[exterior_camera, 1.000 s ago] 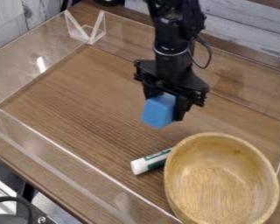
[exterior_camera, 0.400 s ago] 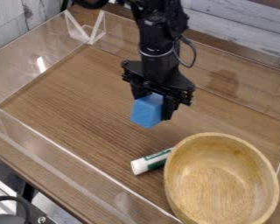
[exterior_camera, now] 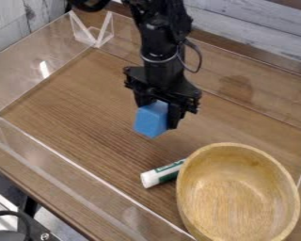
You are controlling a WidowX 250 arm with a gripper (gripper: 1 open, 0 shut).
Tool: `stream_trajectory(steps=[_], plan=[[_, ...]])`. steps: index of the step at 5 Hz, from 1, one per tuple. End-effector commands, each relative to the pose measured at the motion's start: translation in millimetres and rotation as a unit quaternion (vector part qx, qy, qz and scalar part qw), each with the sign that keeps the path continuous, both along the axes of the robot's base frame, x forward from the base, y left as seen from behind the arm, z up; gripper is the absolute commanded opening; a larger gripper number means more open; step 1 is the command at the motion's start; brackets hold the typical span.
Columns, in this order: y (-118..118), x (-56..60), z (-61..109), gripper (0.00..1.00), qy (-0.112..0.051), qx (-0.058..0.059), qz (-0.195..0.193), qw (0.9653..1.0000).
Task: Remove the blue block from inside the brown bowl and put it on the table
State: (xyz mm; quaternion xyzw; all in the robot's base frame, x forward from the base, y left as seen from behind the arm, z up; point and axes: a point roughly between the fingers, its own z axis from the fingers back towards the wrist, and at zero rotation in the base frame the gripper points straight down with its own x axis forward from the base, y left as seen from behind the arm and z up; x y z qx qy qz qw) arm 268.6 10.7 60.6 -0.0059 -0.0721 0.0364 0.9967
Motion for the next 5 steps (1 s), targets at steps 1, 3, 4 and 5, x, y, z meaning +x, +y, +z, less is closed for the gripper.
stream_trajectory(steps=[1, 3, 4, 5], plan=[[7.4, 5.8, 16.6, 0.00, -0.036, 0.003, 0.008, 0.9993], [16.2, 5.8, 12.7, 0.00, -0.040, 0.006, 0.012, 0.9991], [20.3, 6.4, 9.5, 0.00, -0.041, 0.006, 0.013, 0.9990], [24.4, 6.4, 5.9, 0.00, -0.042, 0.007, 0.014, 0.9990]])
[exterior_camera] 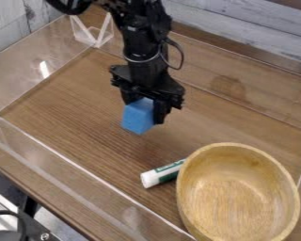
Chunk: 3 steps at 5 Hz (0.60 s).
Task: Remove the blue block from inside the brown bowl and put it on the table
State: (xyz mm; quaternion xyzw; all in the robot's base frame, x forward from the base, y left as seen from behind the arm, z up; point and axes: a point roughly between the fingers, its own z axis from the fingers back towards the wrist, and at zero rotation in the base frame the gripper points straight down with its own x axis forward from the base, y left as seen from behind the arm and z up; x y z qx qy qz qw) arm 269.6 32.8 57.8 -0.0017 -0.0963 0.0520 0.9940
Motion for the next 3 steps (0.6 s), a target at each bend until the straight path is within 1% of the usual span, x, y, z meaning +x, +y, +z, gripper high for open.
stream_trajectory(steps=[1, 2, 3], plan=[[5.4, 4.6, 5.0, 0.00, -0.017, 0.005, -0.001, 0.9998], [3.9, 4.0, 2.3, 1.00, -0.015, 0.002, -0.003, 0.9999], [3.8, 5.8, 8.1, 1.00, -0.015, -0.002, -0.002, 0.9999]])
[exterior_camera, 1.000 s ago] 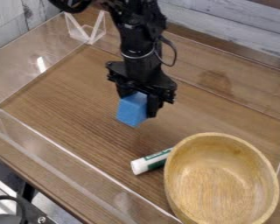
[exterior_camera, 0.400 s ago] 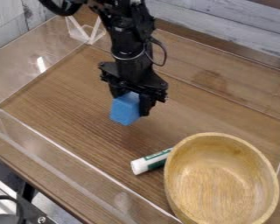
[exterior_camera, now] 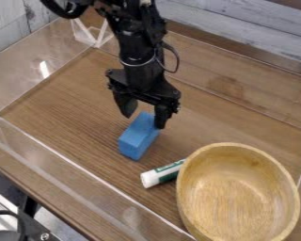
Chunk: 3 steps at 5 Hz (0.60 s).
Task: Remove the blue block from inside the brown bowl and put it on the table
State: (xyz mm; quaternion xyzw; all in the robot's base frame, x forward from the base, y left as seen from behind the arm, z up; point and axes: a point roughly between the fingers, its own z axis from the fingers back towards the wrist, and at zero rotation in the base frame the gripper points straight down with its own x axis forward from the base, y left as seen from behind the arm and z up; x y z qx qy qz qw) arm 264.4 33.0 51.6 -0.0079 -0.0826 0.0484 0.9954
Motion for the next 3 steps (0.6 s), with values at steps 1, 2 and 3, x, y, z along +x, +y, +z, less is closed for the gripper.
stream_trajectory(steps=[1, 2, 3], plan=[[3.5, 13.4, 20.7, 1.00, -0.028, 0.000, 0.004, 0.9996], [3.5, 16.2, 28.0, 1.00, -0.027, -0.008, 0.007, 0.9996], [4.5, 19.6, 39.3, 1.00, -0.030, -0.019, 0.010, 0.9993]])
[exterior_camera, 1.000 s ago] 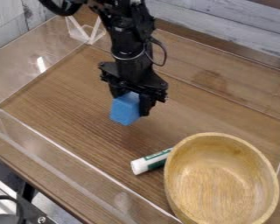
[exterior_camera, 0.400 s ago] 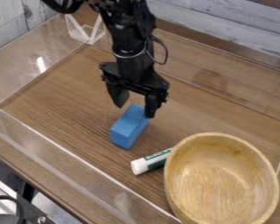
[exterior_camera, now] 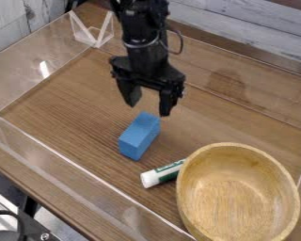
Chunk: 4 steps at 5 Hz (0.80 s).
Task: Remove the blue block from inside the brown bowl and put it on the table
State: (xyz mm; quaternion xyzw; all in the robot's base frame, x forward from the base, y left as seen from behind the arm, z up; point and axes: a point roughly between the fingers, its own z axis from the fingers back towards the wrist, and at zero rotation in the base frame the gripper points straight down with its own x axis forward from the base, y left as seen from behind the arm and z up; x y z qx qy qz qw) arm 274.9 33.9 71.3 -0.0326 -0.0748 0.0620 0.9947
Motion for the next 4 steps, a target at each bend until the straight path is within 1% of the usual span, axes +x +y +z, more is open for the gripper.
stream_trajectory(steps=[1, 2, 3, 4], plan=[[4.2, 12.9, 33.5, 1.00, -0.041, -0.002, 0.002, 0.9992], [5.3, 15.0, 47.2, 1.00, -0.050, -0.005, -0.001, 0.9987], [4.2, 13.6, 54.3, 1.00, -0.055, -0.008, -0.004, 0.9985], [2.7, 12.2, 54.9, 1.00, -0.055, -0.011, -0.007, 0.9984]])
